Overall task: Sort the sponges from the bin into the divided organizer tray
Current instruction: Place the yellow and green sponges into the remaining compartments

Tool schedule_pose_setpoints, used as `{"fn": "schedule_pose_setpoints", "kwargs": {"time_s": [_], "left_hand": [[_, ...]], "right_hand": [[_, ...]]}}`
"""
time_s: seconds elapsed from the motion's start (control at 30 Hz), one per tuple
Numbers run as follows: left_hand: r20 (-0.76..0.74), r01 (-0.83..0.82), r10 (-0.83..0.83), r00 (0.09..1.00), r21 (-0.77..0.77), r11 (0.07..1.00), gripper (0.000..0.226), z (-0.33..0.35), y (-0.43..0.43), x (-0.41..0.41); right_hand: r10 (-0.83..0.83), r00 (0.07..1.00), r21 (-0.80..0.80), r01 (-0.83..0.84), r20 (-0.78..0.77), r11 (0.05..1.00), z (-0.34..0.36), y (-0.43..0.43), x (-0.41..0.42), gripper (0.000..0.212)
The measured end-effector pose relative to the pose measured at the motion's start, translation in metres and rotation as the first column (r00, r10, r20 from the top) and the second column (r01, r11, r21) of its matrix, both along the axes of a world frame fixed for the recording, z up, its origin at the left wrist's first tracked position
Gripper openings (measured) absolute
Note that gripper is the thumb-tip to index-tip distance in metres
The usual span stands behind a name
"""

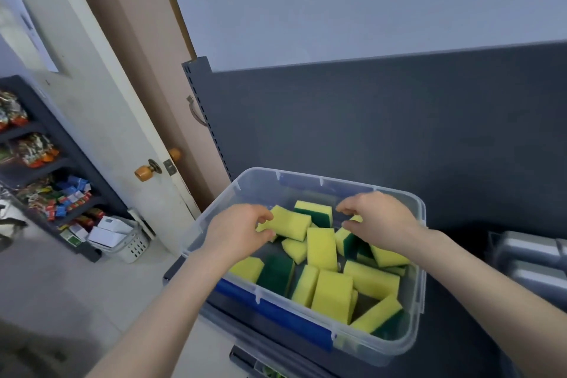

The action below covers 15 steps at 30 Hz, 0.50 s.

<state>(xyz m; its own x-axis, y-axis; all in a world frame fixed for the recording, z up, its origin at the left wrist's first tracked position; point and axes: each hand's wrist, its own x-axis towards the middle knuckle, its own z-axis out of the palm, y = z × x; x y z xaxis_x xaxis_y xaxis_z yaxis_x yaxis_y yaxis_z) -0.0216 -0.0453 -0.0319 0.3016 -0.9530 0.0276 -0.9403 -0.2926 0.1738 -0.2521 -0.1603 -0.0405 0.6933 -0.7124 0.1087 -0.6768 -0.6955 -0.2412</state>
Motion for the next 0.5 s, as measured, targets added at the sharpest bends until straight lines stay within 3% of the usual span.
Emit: {"fn": "schedule_pose_setpoints", "kwargs": {"time_s": [0.33,0.5], "left_hand": [[-0.074,0.169,-0.162,0.984,0.090,0.982,0.039,-0.034,-0.056,0.014],[-0.092,0.282,-0.271,0.958,0.149,0.948,0.052,-0.047,-0.084,0.017]], "right_hand": [[0.040,0.991,0.087,-0.029,-0.128,0.996,-0.030,-0.023,0.022,0.031],[0.022,0.975,0.095,-0.001,-0.222,0.996,-0.043,-0.024,0.030,0.042]]}}
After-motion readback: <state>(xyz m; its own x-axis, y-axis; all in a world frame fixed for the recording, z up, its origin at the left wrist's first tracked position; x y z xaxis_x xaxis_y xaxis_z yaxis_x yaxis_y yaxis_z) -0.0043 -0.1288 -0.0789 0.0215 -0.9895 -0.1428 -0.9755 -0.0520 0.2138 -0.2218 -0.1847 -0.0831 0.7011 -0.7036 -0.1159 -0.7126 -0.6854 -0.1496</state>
